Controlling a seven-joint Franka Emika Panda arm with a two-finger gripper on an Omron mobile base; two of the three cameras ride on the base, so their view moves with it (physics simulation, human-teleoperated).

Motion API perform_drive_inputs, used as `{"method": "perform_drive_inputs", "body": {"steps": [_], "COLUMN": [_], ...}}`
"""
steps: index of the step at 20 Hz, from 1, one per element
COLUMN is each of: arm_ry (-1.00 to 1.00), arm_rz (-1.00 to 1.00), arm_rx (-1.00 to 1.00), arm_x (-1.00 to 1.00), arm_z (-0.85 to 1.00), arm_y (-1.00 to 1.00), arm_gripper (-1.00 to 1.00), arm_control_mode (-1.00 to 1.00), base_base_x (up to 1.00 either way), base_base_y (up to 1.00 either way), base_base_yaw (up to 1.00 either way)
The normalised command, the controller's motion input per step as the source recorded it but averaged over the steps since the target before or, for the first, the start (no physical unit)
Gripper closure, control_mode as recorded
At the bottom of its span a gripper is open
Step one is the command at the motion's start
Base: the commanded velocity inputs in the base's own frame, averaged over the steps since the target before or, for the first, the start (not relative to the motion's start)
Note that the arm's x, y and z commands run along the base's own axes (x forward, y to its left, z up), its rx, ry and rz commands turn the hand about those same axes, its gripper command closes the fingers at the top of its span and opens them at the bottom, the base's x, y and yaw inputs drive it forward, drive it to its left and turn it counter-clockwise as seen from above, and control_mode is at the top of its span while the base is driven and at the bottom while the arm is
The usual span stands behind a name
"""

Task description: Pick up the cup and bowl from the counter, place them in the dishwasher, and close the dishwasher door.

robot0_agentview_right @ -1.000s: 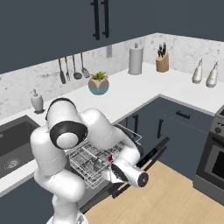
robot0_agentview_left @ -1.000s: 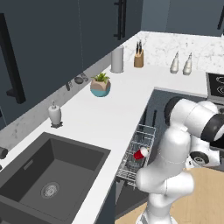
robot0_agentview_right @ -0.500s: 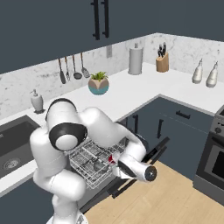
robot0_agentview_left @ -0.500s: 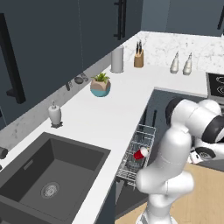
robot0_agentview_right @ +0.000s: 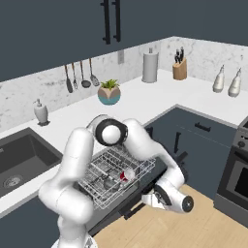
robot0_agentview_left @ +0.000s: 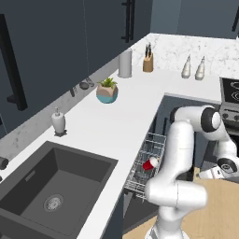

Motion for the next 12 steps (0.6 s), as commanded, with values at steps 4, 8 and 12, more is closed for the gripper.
{"method": "perform_drive_inputs", "body": {"steps": [4, 8, 12], "arm_ry": [0.14, 0.13, 0.09], "arm_rz": [0.0, 0.0, 0.0], "arm_rx": [0.27, 0.27, 0.27], "arm_x": [0.05, 0.27, 0.22], "arm_z": [-0.79, -0.77, -0.65], "arm_y": [-0.9, -0.22, 0.28], "arm_gripper": [-1.0, -1.0, -1.0], "arm_control_mode": [-1.0, -1.0, -1.0], "base_base_x": [0.0, 0.0, 0.0], "base_base_y": [0.0, 0.0, 0.0], "base_base_yaw": [0.0, 0.0, 0.0]}}
